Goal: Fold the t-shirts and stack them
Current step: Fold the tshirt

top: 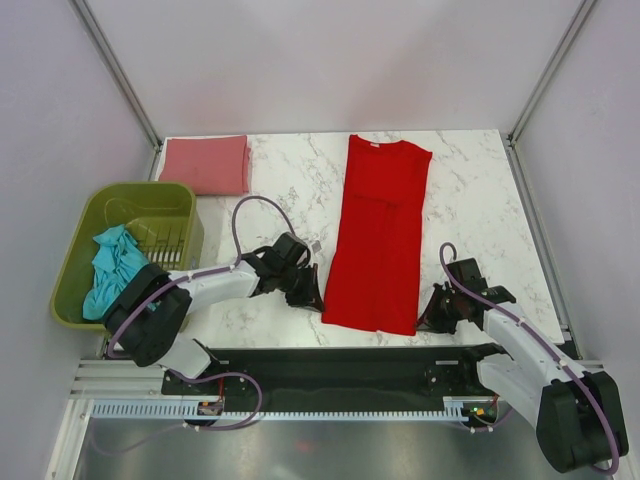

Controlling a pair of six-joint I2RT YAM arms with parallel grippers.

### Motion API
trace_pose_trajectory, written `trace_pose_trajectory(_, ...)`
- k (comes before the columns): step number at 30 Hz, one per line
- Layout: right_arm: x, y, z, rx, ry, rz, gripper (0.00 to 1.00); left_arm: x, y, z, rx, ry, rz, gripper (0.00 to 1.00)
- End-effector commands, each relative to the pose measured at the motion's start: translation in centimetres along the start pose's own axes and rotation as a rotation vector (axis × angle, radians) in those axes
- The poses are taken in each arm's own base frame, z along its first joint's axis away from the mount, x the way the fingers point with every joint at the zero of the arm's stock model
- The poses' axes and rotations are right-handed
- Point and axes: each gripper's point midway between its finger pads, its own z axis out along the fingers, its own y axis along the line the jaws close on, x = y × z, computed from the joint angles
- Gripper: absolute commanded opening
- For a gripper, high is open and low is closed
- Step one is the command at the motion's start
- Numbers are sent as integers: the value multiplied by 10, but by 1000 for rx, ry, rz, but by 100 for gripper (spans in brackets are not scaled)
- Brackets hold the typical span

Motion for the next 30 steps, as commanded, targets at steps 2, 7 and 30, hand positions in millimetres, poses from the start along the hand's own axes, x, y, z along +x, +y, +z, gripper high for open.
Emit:
trace_pose_trajectory(2,4,-8,0,38,4,5,0,8,-9,7,19,27,3,2)
trace_pose_trajectory(7,3,-16,-3,84,-8,-1,0,19,-10,13,13,61,19,2)
trace_pose_trajectory(30,3,-22,-8,108,-25,-20,4,37,-16,22,12,65,-61,2)
